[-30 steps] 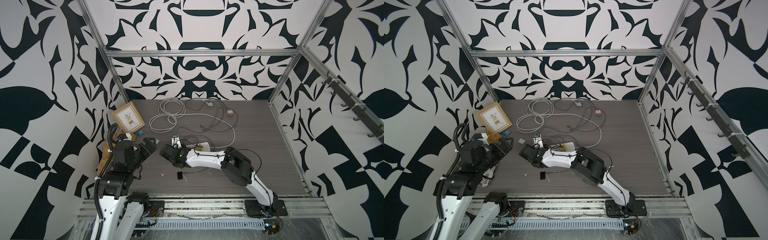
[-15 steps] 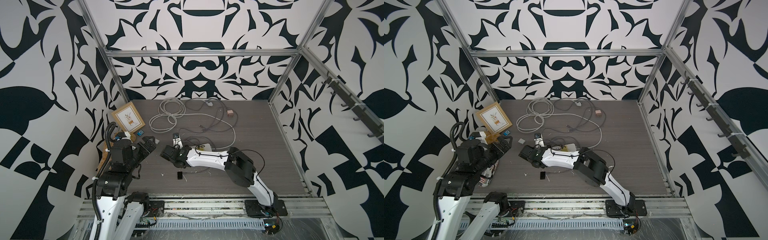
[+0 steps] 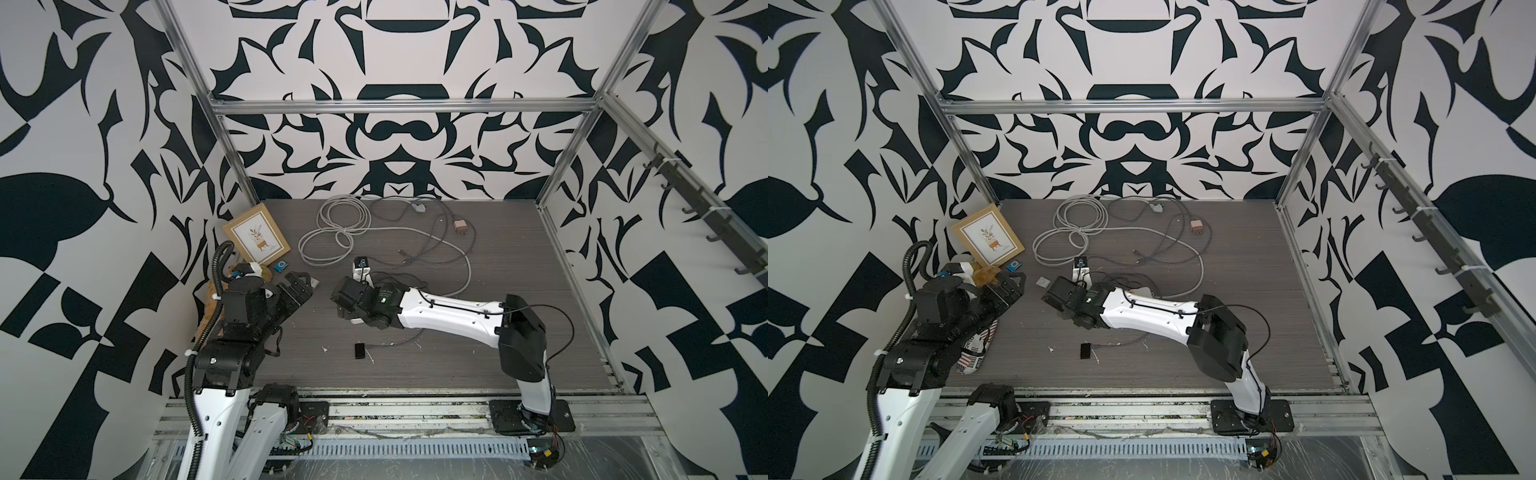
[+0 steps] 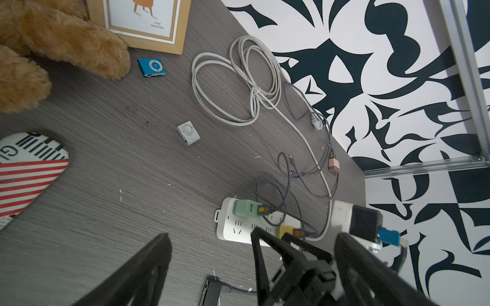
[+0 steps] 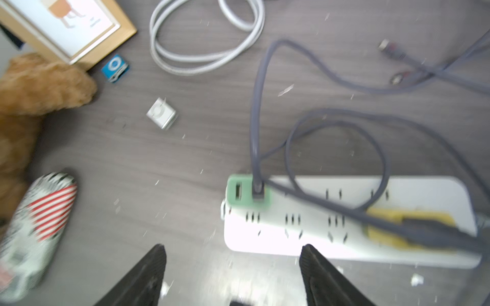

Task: Charge mp3
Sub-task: Insert the plug into the socket.

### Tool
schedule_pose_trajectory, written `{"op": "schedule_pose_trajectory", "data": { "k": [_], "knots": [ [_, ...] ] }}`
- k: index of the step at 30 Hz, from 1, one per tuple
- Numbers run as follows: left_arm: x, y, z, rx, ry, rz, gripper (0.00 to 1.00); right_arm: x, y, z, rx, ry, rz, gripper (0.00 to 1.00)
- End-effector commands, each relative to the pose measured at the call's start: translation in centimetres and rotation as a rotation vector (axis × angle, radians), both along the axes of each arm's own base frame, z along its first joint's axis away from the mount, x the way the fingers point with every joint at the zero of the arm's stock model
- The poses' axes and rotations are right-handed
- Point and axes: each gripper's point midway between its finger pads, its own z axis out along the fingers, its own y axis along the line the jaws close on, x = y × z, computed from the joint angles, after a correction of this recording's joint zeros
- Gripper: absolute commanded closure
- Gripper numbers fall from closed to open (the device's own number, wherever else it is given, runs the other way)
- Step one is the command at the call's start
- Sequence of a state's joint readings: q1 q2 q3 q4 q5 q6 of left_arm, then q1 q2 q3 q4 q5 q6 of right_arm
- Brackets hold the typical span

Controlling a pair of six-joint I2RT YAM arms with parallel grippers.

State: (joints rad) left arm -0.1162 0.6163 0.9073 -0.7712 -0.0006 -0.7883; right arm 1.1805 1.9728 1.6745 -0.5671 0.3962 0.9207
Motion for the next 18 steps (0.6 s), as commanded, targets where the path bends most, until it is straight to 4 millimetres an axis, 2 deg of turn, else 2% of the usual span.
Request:
{"op": "schedule_pose_trajectory", "data": {
  "k": [1, 3, 6, 9, 10, 12, 17, 18],
  "knots": [
    [0.2, 0.1, 0.7, 0.012, -0.003, -0.004, 0.0, -3.7, -0.5, 2.8, 0.121, 0.146, 0.056, 0.18],
    [0.7, -0.4, 0.7, 0.014, -0.005, -0.032, 0.0, -5.0, -0.6, 4.7, 0.19, 0.192, 0.087, 0.18],
    [2.1, -1.6, 0.8, 0.011, -0.01, -0.103, 0.0, -5.9, -1.8, 8.3, 0.252, 0.184, 0.118, 0.18],
    [3.7, -3.8, 0.1, -0.022, 0.005, -0.227, 0.02, -5.8, -3.4, 11.4, 0.277, 0.17, 0.145, 0.18],
    [4.3, -4.8, -0.2, -0.035, 0.015, -0.279, 0.03, -5.3, -4.6, 11.9, 0.26, 0.171, 0.142, 0.18],
    [5.3, -6.8, -0.6, -0.044, 0.024, -0.392, 0.03, -3.5, -8.2, 12.0, 0.197, 0.173, 0.105, 0.18],
    [7.2, -10.3, -3.0, 0.073, 0.126, -0.548, 0.05, 2.8, -16.9, 9.5, 0.108, 0.258, -0.002, 0.23],
    [7.6, -11.0, -3.4, 0.089, 0.142, -0.577, 0.06, 4.0, -18.1, 9.1, 0.107, 0.271, -0.014, 0.24]
  ]
}}
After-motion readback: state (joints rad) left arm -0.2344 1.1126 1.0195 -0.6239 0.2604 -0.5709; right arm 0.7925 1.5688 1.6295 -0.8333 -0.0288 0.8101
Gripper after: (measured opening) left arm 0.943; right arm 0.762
